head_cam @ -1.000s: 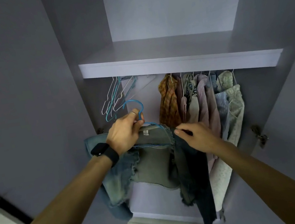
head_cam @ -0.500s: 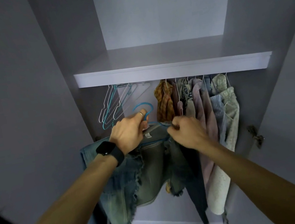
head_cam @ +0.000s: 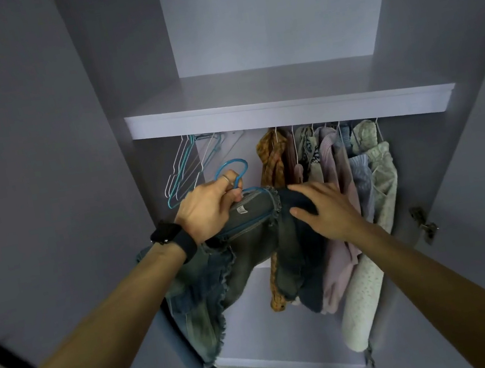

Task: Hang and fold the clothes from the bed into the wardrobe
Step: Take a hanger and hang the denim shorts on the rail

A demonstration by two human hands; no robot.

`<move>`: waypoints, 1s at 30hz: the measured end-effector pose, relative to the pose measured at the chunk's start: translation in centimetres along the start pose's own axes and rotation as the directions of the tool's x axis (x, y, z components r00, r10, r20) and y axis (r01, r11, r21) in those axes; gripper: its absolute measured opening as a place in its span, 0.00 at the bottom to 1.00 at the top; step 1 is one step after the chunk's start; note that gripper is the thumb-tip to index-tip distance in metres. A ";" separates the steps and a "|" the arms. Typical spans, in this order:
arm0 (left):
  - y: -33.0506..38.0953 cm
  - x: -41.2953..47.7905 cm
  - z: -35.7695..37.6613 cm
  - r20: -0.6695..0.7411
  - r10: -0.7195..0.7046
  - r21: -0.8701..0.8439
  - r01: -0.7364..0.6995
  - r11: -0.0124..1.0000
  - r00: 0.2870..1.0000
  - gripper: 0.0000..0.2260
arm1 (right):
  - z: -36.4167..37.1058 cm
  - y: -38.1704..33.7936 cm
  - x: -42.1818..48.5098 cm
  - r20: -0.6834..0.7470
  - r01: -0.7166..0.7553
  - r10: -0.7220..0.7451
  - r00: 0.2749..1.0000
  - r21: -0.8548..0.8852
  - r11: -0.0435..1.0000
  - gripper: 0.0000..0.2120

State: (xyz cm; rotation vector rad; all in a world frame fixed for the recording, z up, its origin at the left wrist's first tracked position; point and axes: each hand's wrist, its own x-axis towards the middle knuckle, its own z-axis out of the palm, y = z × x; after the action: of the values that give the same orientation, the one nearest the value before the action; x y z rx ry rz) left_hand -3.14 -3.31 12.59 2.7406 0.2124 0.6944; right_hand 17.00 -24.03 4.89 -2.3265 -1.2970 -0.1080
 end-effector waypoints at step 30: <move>2.3 1.3 2.5 0.036 0.001 0.145 -0.007 0.989 0.999 0.03 | -0.4 -2.2 -2.3 -0.122 -0.182 0.255 0.959 0.424 0.887 0.13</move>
State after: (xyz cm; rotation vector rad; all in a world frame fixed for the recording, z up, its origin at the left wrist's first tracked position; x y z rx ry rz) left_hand -0.60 -5.81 11.85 2.8900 0.2588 0.6538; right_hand 13.99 -24.98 5.36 -2.0296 -0.8639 0.0325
